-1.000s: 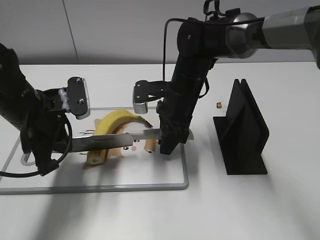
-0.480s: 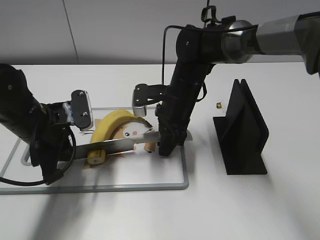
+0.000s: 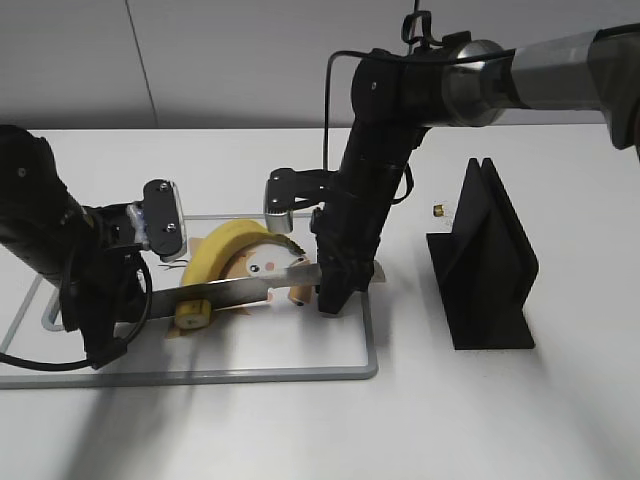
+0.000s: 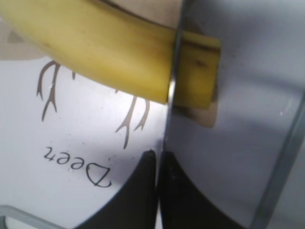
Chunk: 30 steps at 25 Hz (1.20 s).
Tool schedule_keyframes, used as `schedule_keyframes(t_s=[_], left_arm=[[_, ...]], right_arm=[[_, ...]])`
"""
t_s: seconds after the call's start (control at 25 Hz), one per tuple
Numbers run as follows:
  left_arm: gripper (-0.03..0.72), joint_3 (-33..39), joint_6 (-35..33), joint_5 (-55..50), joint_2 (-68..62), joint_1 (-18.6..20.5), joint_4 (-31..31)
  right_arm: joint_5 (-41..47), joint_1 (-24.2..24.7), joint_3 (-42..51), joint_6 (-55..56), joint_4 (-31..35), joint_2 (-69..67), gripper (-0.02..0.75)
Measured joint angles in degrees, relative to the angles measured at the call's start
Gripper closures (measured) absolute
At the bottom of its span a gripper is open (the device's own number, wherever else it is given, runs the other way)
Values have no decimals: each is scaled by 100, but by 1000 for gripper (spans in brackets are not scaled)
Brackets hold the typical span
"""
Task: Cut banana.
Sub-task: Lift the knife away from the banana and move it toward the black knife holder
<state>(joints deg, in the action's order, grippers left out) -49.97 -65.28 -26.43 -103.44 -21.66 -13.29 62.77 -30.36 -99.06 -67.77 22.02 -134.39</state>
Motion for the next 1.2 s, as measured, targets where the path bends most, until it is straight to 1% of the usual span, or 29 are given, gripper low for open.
schedule_keyframes(t_s=[0.24, 0.64, 1.2], left_arm=[[696, 25, 0, -65, 169, 0, 30], [696, 56, 27, -406, 918, 0, 241], [696, 58, 44, -494, 2228, -11, 575]], right_arm=[[49, -12, 42, 18, 0, 118, 533], [139, -23, 48, 24, 41, 560, 533], [142, -45, 48, 47, -30, 1655, 540]])
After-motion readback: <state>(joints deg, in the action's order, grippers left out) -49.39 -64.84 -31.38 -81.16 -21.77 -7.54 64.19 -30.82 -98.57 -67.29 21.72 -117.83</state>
